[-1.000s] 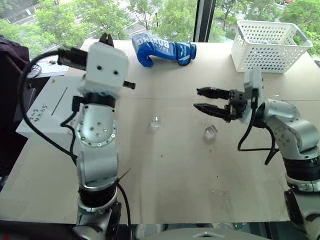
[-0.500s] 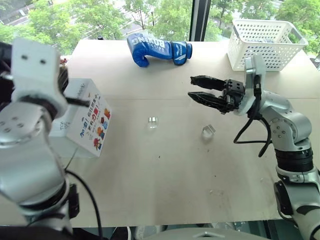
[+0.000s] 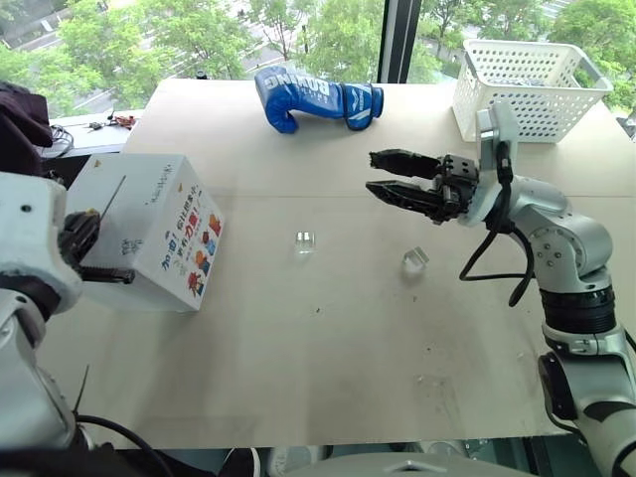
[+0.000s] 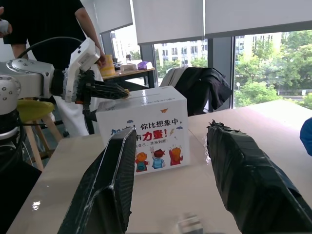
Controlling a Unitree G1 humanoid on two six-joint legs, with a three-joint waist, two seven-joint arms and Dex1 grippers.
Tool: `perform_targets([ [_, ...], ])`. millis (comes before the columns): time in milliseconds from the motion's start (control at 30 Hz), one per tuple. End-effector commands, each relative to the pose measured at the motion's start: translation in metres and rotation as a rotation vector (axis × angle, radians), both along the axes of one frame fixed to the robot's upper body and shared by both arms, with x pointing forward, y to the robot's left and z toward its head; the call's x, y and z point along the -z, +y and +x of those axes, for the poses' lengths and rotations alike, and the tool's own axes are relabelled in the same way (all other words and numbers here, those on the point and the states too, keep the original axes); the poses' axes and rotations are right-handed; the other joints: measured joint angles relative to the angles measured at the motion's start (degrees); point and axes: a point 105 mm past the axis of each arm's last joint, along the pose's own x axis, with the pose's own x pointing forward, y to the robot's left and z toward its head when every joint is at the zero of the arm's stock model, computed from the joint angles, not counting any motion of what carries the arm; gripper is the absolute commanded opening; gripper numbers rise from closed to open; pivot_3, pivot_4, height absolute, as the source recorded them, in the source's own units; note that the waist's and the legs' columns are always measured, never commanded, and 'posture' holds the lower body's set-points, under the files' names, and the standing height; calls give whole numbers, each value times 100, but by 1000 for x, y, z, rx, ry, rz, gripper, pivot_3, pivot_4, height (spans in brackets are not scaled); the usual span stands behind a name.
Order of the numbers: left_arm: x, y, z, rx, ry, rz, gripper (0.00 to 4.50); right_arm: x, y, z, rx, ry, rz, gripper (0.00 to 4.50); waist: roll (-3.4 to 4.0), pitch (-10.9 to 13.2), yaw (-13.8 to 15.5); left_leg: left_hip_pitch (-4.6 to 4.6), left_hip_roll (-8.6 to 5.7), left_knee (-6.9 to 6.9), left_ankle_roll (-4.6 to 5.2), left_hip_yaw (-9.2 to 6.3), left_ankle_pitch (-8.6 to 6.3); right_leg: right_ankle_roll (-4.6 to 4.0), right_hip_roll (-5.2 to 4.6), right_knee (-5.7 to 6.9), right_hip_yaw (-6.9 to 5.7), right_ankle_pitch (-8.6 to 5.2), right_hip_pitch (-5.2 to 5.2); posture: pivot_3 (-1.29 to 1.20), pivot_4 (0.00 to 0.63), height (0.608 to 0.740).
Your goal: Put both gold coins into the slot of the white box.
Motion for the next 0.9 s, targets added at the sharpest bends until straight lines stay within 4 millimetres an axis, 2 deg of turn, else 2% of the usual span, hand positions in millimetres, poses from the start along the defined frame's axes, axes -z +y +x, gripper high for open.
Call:
perform_targets([
  [33, 5, 4, 3, 20, 0, 0, 41, -15, 3, -13, -51, -53, 3, 2503, 3, -2, -4, 1, 0, -1, 0, 0, 0, 0, -19, 0, 1, 0, 0, 0, 150, 704],
  [200, 13, -1, 10, 85, 15, -11, 41, -14, 1, -17, -68, -55, -20, 2503, 7, -5, -2, 2, -4, -1, 0, 0, 0, -2, -35, 3, 0, 2, 1, 0, 150, 704],
  [433, 20, 14, 14, 68, 18, -24, 41, -12, 3, -18, -66, -62, -47, 2503, 22, -14, -7, 4, -9, -1, 0, -1, 0, -2, -45, 5, 5, 2, 2, 0, 150, 704],
  [700, 27, 6, 24, 140, 29, -75, 41, -13, 4, -18, -51, -65, -40, 2503, 60, -40, -1, 4, -12, -1, 0, -2, 0, -2, -49, 6, 5, 2, 4, 0, 150, 704],
  [900, 22, -5, 33, 187, 3, -123, 41, -13, 5, -18, -40, -69, -36, 2503, 66, -49, 63, 6, -20, 0, -1, -11, 1, -2, -54, 9, -9, 2, 10, 0, 150, 704],
])
